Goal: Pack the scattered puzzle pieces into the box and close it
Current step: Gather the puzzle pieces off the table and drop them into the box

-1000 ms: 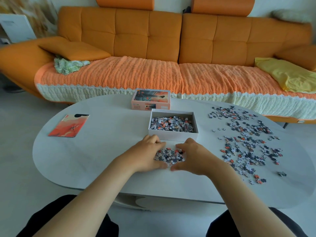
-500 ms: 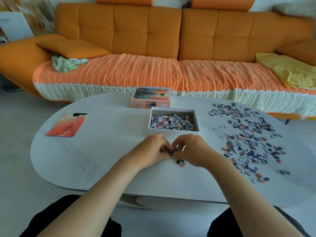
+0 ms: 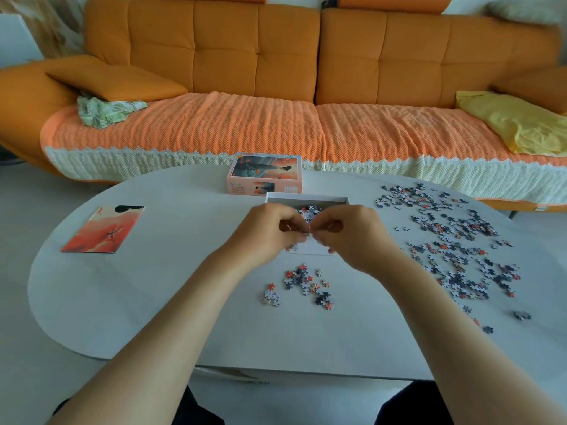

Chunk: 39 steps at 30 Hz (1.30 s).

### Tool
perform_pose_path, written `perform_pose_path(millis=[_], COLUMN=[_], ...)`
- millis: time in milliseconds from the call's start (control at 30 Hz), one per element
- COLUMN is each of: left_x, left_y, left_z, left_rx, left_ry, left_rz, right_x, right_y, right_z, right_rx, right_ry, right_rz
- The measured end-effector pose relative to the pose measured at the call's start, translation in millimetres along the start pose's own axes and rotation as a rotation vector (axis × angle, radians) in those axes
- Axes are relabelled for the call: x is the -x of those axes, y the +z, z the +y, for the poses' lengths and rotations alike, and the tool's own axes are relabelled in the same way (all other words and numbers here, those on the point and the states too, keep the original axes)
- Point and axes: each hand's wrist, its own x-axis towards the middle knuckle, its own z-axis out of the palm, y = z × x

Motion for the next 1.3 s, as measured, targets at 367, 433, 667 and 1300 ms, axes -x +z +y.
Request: perform_pose_path(millis=[367,433,667,1300], left_x=[-32.0,-30.0,-17.7,58.6], left_y=[8.9,10.8,8.2,-13.1], left_z=[-25.2,-30.2,-34.7,-31.9], left_rx=[-0.234,-0.343,-0.550,-0.468], left_ry=[0.140,0.234,0.169,-0.018], left_rz=[0.058,0.057,-0.112,-0.378], right_x=[-18.1,-15.8,-8.6,46.2], right_y=[9.4,11.3,21.8,41.6], right_z=[30.3,32.9,33.8,17.5], right_rx=[0.390,0.402,0.472,0.501], right_ry=[-0.009,-0.094,-0.175,-0.287], right_rz=[0.049,0.095,-0.091,-0.255])
